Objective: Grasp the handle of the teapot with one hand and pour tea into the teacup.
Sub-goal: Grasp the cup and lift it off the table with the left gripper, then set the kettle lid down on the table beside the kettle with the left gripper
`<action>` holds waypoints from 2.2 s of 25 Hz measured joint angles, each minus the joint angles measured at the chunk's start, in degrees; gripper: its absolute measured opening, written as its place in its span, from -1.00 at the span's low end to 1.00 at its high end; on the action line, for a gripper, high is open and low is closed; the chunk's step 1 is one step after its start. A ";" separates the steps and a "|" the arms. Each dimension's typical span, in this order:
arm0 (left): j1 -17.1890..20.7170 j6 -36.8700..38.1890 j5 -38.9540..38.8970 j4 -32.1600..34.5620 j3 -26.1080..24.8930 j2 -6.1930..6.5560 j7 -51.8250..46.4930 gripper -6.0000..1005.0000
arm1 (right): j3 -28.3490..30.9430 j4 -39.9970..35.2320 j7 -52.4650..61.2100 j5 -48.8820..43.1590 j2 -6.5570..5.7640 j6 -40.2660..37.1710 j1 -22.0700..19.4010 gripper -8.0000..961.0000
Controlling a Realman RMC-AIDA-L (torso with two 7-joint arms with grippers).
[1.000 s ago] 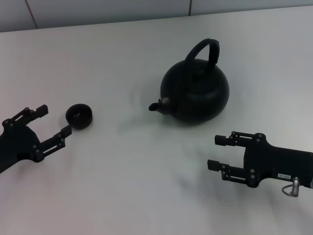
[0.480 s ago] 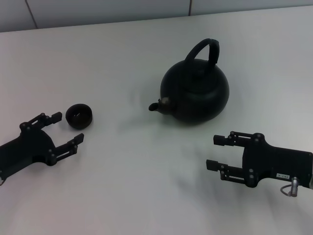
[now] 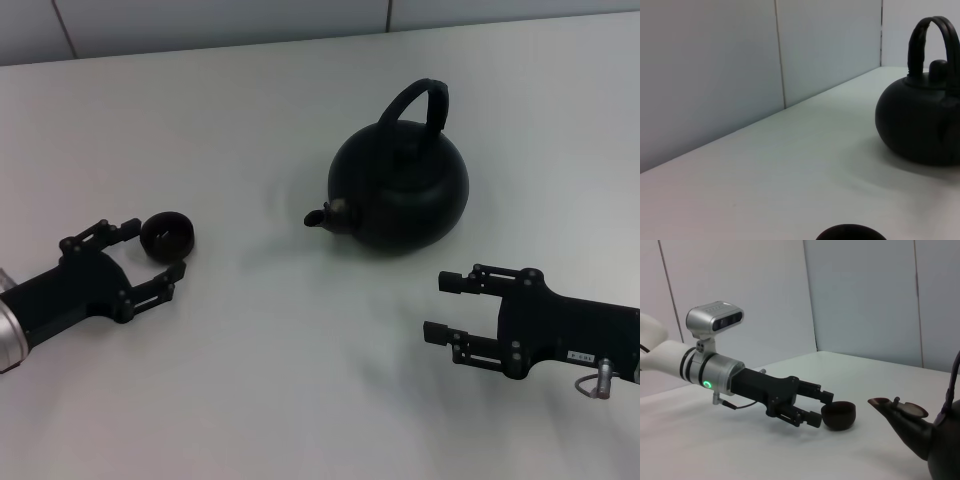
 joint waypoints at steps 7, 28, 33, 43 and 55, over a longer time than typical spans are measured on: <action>-1.83 -2.97 -0.66 -2.13 -0.11 -0.08 1.70 0.59 | 0.07 0.00 0.00 0.00 0.00 -0.46 0.00 0.33; -4.08 -6.29 -1.39 -4.12 -0.07 -0.15 2.38 0.59 | 0.09 -0.10 0.01 0.00 -0.09 -0.63 0.09 0.33; -4.20 -6.59 -1.46 -4.15 -0.06 -0.15 2.38 0.59 | 0.50 0.02 0.00 -0.01 -0.09 -0.63 0.20 0.33; -4.23 -3.68 -1.43 -4.15 0.23 -0.06 2.39 0.50 | 0.70 0.00 0.20 -0.01 -0.09 -0.52 0.38 0.33; -7.12 1.04 -1.32 -6.15 9.41 -0.39 2.81 0.38 | 2.05 0.00 0.41 -0.01 -0.09 -0.56 0.53 0.33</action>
